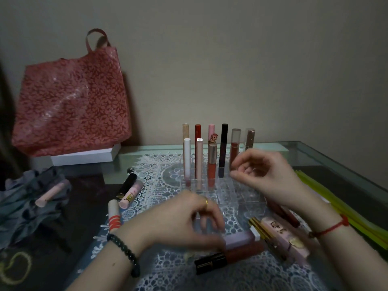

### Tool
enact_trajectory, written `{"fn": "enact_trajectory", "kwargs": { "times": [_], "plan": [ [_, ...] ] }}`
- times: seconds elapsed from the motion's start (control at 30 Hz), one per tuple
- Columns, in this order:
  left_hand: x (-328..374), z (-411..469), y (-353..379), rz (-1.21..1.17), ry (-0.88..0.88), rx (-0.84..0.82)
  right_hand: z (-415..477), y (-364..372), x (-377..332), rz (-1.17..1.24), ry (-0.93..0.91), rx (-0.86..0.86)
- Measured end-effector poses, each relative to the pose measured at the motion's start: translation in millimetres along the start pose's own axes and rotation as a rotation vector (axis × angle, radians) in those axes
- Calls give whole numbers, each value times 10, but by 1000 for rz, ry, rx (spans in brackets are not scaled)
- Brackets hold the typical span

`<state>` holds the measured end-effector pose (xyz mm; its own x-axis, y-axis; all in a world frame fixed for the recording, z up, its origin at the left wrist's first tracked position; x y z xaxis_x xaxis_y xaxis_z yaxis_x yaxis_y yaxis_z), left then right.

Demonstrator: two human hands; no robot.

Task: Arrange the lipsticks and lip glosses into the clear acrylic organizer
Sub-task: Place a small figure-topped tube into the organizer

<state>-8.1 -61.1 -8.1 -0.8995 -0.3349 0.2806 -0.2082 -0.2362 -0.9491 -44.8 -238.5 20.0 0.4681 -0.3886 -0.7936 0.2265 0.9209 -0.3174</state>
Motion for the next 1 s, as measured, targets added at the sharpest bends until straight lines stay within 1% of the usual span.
{"fn": "enact_trajectory", "kwargs": {
  "times": [0.03,0.1,0.23,0.4,0.53,0.6,0.67,0.77,0.9,1.0],
  "plan": [
    [6,15,41,39,7,-63,-27,30,6,-7,4,-43],
    [3,33,81,55,1,-130,-60,90,29,-16,27,-100],
    [-36,7,86,-65,-50,-205,-77,167,57,-64,67,-176],
    [-41,5,79,-84,-63,-223,-133,281,49,-51,114,-332],
    [-60,6,67,-64,-80,-190,-144,331,39,-57,170,-394],
    [-71,-1,66,-68,-92,-146,-147,336,31,-73,186,-418],
    [-88,-3,40,-62,-99,-65,-152,341,24,-108,187,-448],
    [-111,-11,-57,-76,-55,86,-147,339,11,-184,169,-461],
    [-159,-58,-198,-149,-22,302,-138,322,0,-161,162,-464],
    [-155,-69,-262,-213,-8,458,-137,328,8,-223,125,-458]
  ]
}}
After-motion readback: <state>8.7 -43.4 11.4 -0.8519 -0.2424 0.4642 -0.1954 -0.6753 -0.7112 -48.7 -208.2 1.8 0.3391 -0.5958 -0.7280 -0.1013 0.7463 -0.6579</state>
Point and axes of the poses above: each hand's wrist, its own z-axis towards the middle knuckle, its own y-axis out of the palm, x = y × z, the point moved 3 cm from there along z, towards the middle knuckle, and after that the axes turned 12 degrees about z, right-handed, at the moved point
